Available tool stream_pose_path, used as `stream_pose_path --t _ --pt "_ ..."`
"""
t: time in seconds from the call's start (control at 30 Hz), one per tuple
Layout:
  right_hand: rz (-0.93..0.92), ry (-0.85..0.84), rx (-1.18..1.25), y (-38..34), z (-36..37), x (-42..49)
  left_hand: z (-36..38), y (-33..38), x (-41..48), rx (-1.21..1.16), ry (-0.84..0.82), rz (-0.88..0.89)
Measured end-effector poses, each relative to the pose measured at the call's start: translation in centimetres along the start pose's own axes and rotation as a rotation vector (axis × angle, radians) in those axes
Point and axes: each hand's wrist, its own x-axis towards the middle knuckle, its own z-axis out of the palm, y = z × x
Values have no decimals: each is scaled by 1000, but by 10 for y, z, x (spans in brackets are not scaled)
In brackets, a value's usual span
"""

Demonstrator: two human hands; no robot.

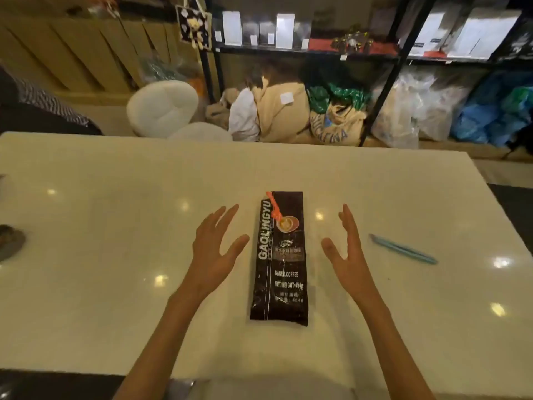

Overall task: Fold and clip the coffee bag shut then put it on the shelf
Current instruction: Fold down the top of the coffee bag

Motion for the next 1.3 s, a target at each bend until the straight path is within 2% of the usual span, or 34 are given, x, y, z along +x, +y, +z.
stream_pose_path --t 0.27,0.43,0.6,0.7,0.8,0.93,1.03,1.2,1.3 --pt "42 -28 23 14 9 11 16 -10 20 -38 46 59" --pt "210 -55 97 19 40 13 53 -12 33 -294 -65 -278" --pt "206 -9 170 22 53 14 64 -6 35 -515 -100 -236" --pt "234 -1 314 21 47 15 62 0 34 -657 -132 -322" --pt "258 -50 353 14 44 15 61 2 36 -689 -190 -362" --pt "202 4 377 -2 35 20 53 13 36 -691 -112 -220" --pt "68 37 441 -23 22 22 38 25 39 -687 -31 -91" --pt "-131 97 339 -39 12 13 22 33 37 -578 91 106" --pt "-146 124 295 -38 15 11 21 32 37 -521 86 107"
